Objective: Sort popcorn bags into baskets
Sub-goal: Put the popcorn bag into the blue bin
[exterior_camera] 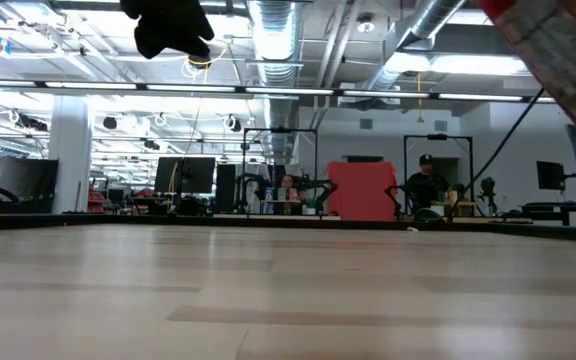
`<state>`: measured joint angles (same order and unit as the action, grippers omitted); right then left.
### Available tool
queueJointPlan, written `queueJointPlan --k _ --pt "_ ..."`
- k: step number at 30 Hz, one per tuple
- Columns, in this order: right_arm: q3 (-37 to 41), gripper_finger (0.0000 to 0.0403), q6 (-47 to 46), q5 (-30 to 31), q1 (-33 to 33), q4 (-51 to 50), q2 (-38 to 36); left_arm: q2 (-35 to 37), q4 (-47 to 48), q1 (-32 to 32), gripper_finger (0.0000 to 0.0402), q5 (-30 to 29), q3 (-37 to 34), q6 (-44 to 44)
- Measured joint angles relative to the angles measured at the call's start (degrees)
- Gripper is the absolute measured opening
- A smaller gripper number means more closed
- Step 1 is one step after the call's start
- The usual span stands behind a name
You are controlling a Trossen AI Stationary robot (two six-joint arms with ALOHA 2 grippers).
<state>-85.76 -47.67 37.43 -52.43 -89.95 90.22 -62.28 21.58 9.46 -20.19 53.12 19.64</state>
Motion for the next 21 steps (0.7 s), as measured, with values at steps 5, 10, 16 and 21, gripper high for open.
queueJointPlan --k 5,10,16,21 --pt "0.00 0.0013 -5.20 0.70 -3.20 -0.04 2.15 0.00 -0.01 -0.81 0.0151 -0.05 0.00 0.04" --pt "0.00 0.0013 -6.37 1.42 -5.13 -0.04 2.86 0.00 -0.04 -1.49 0.0151 -0.21 0.00 0.48" --pt "0.00 0.0013 -6.51 1.30 -5.12 -0.09 2.81 0.00 -0.04 -1.71 0.0151 -1.78 0.00 1.22" --pt "0.59 0.0025 -6.59 -4.62 -5.02 -0.04 2.83 0.00 -0.04 -1.69 0.0151 -1.78 0.00 2.99"
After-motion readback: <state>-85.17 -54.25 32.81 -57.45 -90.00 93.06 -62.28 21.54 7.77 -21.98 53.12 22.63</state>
